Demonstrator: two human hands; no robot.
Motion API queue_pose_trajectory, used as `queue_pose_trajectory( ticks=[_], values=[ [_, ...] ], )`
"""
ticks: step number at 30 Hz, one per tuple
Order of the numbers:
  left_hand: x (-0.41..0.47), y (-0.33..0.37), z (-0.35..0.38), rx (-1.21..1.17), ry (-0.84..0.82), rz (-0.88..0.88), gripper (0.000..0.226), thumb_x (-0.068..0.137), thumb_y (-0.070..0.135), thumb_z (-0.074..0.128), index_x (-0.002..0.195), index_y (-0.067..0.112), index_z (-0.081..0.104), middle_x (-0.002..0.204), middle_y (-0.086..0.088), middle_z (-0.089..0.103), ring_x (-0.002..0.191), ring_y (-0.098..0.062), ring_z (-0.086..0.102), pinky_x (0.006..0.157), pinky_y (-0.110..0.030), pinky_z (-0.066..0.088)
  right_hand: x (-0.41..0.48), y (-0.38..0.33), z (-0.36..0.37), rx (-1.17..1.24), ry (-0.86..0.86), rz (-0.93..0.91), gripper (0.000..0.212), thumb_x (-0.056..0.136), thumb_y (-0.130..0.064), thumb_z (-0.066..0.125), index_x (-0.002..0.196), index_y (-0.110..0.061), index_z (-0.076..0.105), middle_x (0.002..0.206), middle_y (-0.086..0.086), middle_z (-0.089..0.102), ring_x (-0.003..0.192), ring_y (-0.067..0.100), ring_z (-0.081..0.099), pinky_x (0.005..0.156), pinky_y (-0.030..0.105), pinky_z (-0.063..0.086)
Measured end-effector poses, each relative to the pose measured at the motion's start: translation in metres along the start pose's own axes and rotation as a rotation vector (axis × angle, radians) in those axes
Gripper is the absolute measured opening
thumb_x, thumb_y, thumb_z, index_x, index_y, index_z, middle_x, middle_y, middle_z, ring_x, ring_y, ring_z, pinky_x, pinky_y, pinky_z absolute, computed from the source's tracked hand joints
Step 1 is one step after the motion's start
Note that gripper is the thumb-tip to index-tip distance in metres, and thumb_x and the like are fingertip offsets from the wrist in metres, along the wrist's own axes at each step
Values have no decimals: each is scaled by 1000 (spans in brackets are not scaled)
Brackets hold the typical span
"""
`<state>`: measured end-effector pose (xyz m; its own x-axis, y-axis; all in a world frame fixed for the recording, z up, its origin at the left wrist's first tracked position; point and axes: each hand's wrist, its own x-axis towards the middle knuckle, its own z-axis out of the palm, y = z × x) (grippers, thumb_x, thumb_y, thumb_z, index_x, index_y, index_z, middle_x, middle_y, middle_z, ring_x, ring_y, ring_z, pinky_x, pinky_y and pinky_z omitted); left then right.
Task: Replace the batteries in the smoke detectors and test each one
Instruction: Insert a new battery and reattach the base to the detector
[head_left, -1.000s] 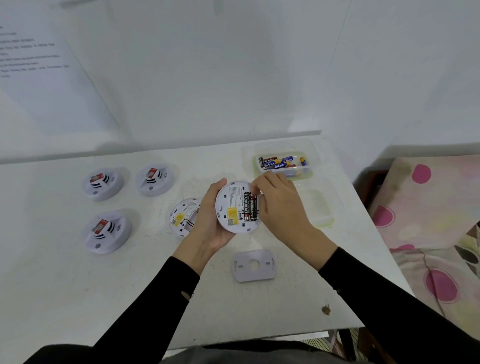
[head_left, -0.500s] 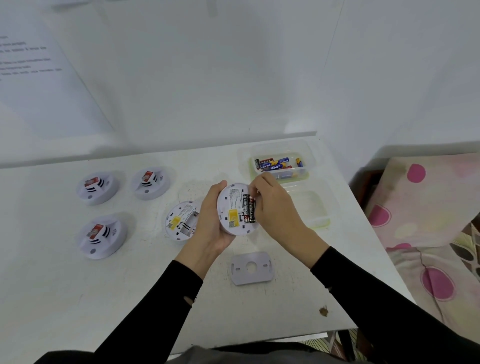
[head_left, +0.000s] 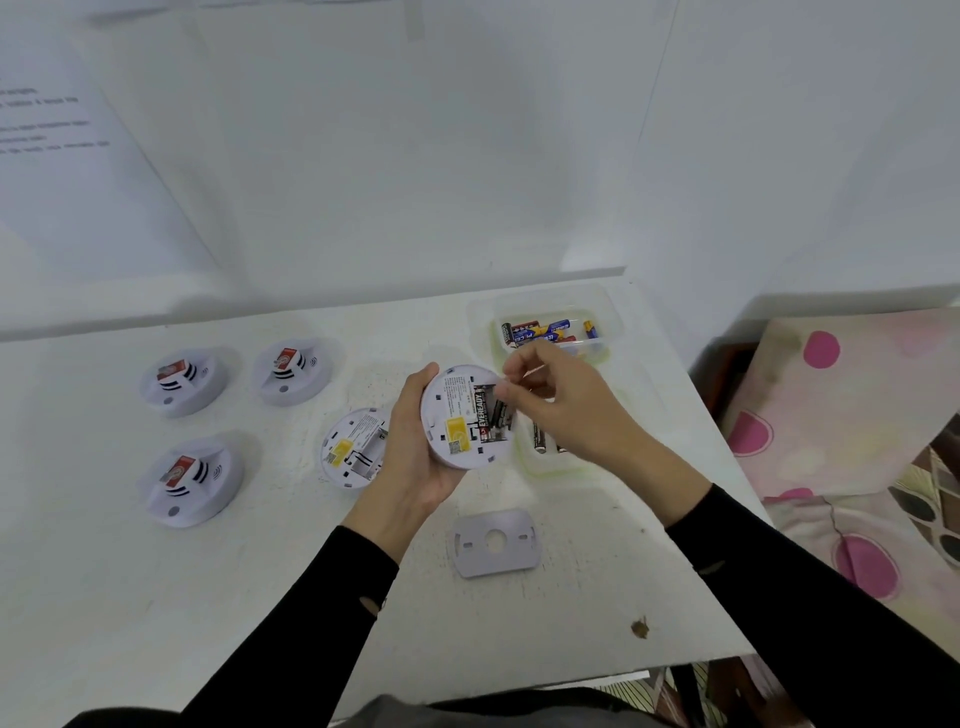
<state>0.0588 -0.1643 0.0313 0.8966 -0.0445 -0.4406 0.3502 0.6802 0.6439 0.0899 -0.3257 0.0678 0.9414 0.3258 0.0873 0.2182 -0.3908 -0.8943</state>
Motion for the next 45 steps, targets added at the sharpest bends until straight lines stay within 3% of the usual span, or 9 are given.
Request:
queue_pose_trajectory(
  ticks=[3,5,12,17,20,23,33,39,45],
  values=[
    [5,2,-7,-41,5,-4,41,92,48,52,104,12,69,109,-18,68,100,-35,63,109,-53,39,9,8,-21,180,154,115,9,86,-16,72,86,-20,64,83,-4,67,71,8,62,66,13,48],
    [8,3,-13,-77,-7,-16,40,92,48,53,96,15,74,110,-16,70,106,-36,62,111,-55,37,14,26,-35,47,233,205,6,84,-16,73,85,-17,67,81,-1,68,70,11,62,61,11,44],
    [12,5,-15,-121,-34,-39,40,92,49,53,86,19,78,114,-16,69,117,-38,57,112,-58,34,17,74,-36,-373,-14,369,3,83,-15,72,85,-15,74,84,-1,68,65,5,57,62,18,41],
    [13,4,-14,-136,-30,-43,38,91,49,53,95,17,75,114,-16,69,115,-38,58,111,-58,35,8,47,-23,-308,179,58,10,90,-13,64,95,-9,73,95,6,71,81,12,63,70,7,42],
    [11,3,-8,-115,-22,-47,42,91,49,53,108,14,67,111,-18,67,105,-35,61,108,-52,40,-3,19,-7,-252,44,-303,12,88,-7,65,98,-9,72,97,5,67,85,6,59,77,9,45],
    [8,3,-3,-91,-23,-41,44,93,49,50,97,10,71,95,-15,68,88,-29,63,92,-45,46,-6,21,7,-400,-70,-513,16,85,-7,65,100,-8,71,110,6,63,99,16,60,87,26,50],
    [7,1,1,8,-37,-62,42,90,50,51,94,12,70,86,-11,68,78,-25,65,76,-38,52,-7,20,12,-626,-113,-597,19,80,-11,63,95,-8,53,106,6,55,91,23,54,68,36,51],
    [8,3,6,29,-98,-54,40,85,50,54,92,14,70,85,-10,67,77,-24,65,70,-35,55,-6,20,15,-610,-35,-606,24,73,-9,66,92,-6,52,108,9,54,91,25,52,73,33,49],
    [11,8,1,-102,-88,-90,51,94,51,48,90,9,77,92,-14,70,80,-27,68,82,-42,51,-2,28,10,-567,-84,-632,25,84,-14,54,108,-13,63,121,7,56,104,25,56,79,37,54]
  ],
)
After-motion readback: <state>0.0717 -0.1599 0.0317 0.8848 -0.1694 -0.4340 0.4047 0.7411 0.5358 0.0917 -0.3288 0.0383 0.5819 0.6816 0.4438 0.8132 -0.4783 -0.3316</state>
